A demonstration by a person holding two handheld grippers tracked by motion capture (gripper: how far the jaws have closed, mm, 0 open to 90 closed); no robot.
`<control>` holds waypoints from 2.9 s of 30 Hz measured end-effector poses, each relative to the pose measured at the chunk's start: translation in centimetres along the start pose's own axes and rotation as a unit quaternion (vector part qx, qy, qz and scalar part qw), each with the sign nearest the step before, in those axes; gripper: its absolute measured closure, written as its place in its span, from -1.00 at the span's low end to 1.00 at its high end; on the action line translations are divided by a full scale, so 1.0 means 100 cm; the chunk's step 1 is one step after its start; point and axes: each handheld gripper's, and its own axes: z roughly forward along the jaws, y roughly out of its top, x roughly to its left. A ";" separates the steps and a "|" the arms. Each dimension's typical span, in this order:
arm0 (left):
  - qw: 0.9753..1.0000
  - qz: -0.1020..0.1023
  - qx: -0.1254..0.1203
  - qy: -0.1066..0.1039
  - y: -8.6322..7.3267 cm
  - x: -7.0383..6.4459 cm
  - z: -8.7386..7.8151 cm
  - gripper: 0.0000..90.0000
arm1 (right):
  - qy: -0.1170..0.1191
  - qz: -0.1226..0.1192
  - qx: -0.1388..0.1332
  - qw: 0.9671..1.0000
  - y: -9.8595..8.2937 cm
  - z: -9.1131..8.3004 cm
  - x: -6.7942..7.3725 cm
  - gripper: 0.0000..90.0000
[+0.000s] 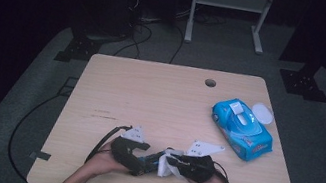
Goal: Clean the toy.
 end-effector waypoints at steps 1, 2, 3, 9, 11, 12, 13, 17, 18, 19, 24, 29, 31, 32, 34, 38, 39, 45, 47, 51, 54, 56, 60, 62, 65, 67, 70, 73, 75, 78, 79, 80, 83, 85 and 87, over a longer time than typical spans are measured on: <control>1.000 0.005 0.006 0.001 0.000 -0.002 0.002 -0.48 | 0.000 -0.003 0.004 1.000 -0.002 -0.001 0.002 0.85; 1.000 0.005 0.006 0.001 0.000 -0.002 0.002 -0.48 | 0.000 -0.004 0.009 1.000 -0.004 -0.001 0.003 0.85; 1.000 0.015 0.016 0.005 -0.001 -0.006 0.007 -0.49 | -0.003 -0.009 0.013 1.000 -0.006 -0.001 0.004 0.85; 0.996 0.051 0.070 0.019 -0.005 -0.016 0.024 -0.50 | -0.017 -0.020 0.038 0.999 -0.013 0.003 0.003 0.84; 0.996 0.051 0.070 0.023 -0.008 -0.017 0.027 -0.50 | -0.017 -0.021 0.040 0.999 -0.017 0.004 0.002 0.84; 0.996 0.051 0.070 0.023 -0.008 -0.017 0.027 -0.50 | -0.017 -0.021 0.040 0.999 -0.017 0.004 0.002 0.84; 0.996 0.046 0.068 0.020 -0.008 -0.016 0.027 -0.50 | -0.017 -0.020 0.039 0.999 -0.018 0.003 0.003 0.84; 0.996 0.050 0.073 0.025 -0.006 -0.016 0.027 -0.54 | -0.017 -0.002 0.013 1.000 -0.016 -0.012 0.000 0.84; 0.996 0.050 0.074 0.028 -0.005 -0.016 0.028 -0.56 | -0.017 0.002 0.007 1.000 -0.015 -0.016 -0.001 0.84; 0.995 0.051 0.076 0.028 -0.004 -0.016 0.029 -0.57 | -0.015 0.008 -0.003 1.000 -0.015 -0.022 -0.003 0.84; 0.994 0.055 0.084 0.034 -0.002 -0.017 0.032 -0.59 | -0.021 0.025 -0.032 0.999 -0.017 -0.044 -0.008 0.84; 0.994 0.062 0.083 0.041 -0.002 -0.018 0.035 -0.60 | -0.029 0.041 -0.034 0.998 -0.027 -0.052 -0.014 0.83; 0.993 0.068 0.084 0.045 -0.001 -0.019 0.036 -0.59 | -0.029 0.044 -0.035 0.998 -0.029 -0.052 -0.015 0.83; 0.993 0.069 0.083 0.044 -0.001 -0.020 0.036 -0.57 | -0.029 0.044 -0.034 0.998 -0.029 -0.052 -0.014 0.83; 0.993 0.074 0.082 0.039 -0.002 -0.021 0.035 -0.46 | -0.031 0.042 -0.034 0.998 -0.030 -0.051 -0.014 0.83; 0.992 0.075 0.090 0.037 -0.004 -0.021 0.030 -0.44 | -0.032 0.040 -0.033 0.998 -0.030 -0.050 -0.013 0.83; 0.993 0.072 0.089 0.036 -0.004 -0.021 0.029 -0.44 | -0.033 0.040 -0.033 0.998 -0.031 -0.050 -0.013 0.83; 0.994 0.064 0.081 0.029 -0.005 -0.017 0.027 -0.43 | -0.036 0.044 -0.035 0.998 -0.032 -0.049 -0.014 0.83; 0.994 0.066 0.082 0.031 -0.005 -0.018 0.027 -0.43 | -0.037 0.044 -0.035 0.998 -0.031 -0.049 -0.014 0.83; 0.995 0.063 0.076 0.033 -0.004 -0.017 0.026 -0.42 | -0.037 0.044 -0.038 0.998 -0.031 -0.050 -0.015 0.83; 0.995 0.059 0.079 0.030 -0.003 -0.017 0.026 -0.42 | -0.038 0.047 -0.039 0.997 -0.031 -0.051 -0.015 0.83; 0.994 0.063 0.083 0.033 -0.002 -0.017 0.026 -0.42 | -0.038 0.047 -0.040 0.997 -0.031 -0.051 -0.015 0.83; 0.994 0.066 0.081 0.035 0.000 -0.017 0.026 -0.41 | -0.040 0.047 -0.042 0.997 -0.031 -0.052 -0.015 0.83; 0.994 0.068 0.077 0.037 0.002 -0.018 0.025 -0.41 | -0.041 0.048 -0.044 0.997 -0.031 -0.053 -0.016 0.82; 0.994 0.070 0.075 0.037 0.005 -0.017 0.023 -0.41 | -0.041 0.049 -0.045 0.997 -0.030 -0.053 -0.016 0.82; 0.993 0.074 0.085 0.041 0.005 -0.018 0.025 -0.41 | -0.040 0.048 -0.044 0.997 -0.031 -0.052 -0.016 0.82; 0.992 0.067 0.094 0.041 0.002 -0.017 0.029 -0.42 | -0.040 0.047 -0.044 0.997 -0.031 -0.051 -0.015 0.82; 0.992 0.062 0.099 0.039 0.004 -0.016 0.030 -0.42 | -0.040 0.046 -0.044 0.997 -0.030 -0.051 -0.015 0.82; 0.992 0.059 0.106 0.037 0.006 -0.016 0.032 -0.43 | -0.039 0.048 -0.043 0.997 -0.031 -0.051 -0.015 0.82; 0.992 0.054 0.113 0.037 0.009 -0.015 0.036 -0.44 | -0.039 0.046 -0.042 0.997 -0.031 -0.050 -0.015 0.82; 0.991 0.052 0.113 0.040 0.009 -0.015 0.038 -0.48 | -0.038 0.046 -0.042 0.997 -0.031 -0.050 -0.015 0.82; 0.991 0.051 0.115 0.041 0.010 -0.014 0.038 -0.50 | -0.038 0.046 -0.042 0.997 -0.031 -0.049 -0.015 0.82; 0.992 0.040 0.111 0.046 0.012 -0.014 0.041 -0.56 | -0.038 0.046 -0.042 0.997 -0.031 -0.049 -0.015 0.82; 0.992 0.044 0.110 0.051 0.012 -0.016 0.042 -0.55 | -0.038 0.046 -0.042 0.997 -0.031 -0.049 -0.015 0.82; 0.991 0.058 0.110 0.056 0.012 -0.020 0.042 -0.43 | -0.039 0.047 -0.043 0.997 -0.031 -0.050 -0.014 0.82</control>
